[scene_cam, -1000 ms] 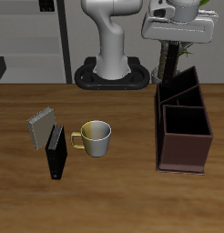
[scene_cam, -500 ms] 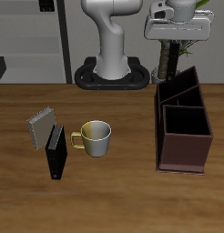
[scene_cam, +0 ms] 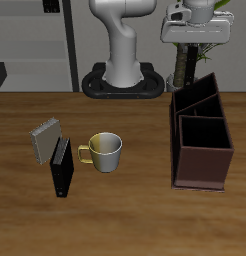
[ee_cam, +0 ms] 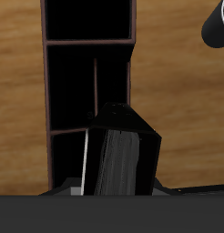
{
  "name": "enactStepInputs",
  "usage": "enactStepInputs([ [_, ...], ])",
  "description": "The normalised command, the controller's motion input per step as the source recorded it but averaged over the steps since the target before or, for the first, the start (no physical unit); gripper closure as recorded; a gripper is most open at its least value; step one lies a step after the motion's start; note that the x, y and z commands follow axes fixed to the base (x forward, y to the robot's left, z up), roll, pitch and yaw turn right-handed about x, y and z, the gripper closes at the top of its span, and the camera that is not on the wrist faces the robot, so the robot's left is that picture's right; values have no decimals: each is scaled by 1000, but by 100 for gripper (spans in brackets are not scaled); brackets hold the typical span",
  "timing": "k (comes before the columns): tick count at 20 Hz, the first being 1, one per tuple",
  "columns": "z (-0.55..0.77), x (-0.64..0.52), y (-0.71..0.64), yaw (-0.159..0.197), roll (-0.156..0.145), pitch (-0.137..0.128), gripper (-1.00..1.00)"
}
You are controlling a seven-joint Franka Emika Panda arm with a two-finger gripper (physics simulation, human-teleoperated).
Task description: Place the left black book into the left desk caddy's left compartment
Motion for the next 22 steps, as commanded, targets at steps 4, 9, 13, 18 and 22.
enactStepInputs([
  [4,-111,-127,218,1,36,9,100],
  [9,-50,-224,71,2,-14,-15,100],
  [13,-81,-247,-40,52,-43,-20,100],
  [18,-178,-35,35,-21,-1,42,100],
  [22,-194,-27,214,6,38,31,100],
])
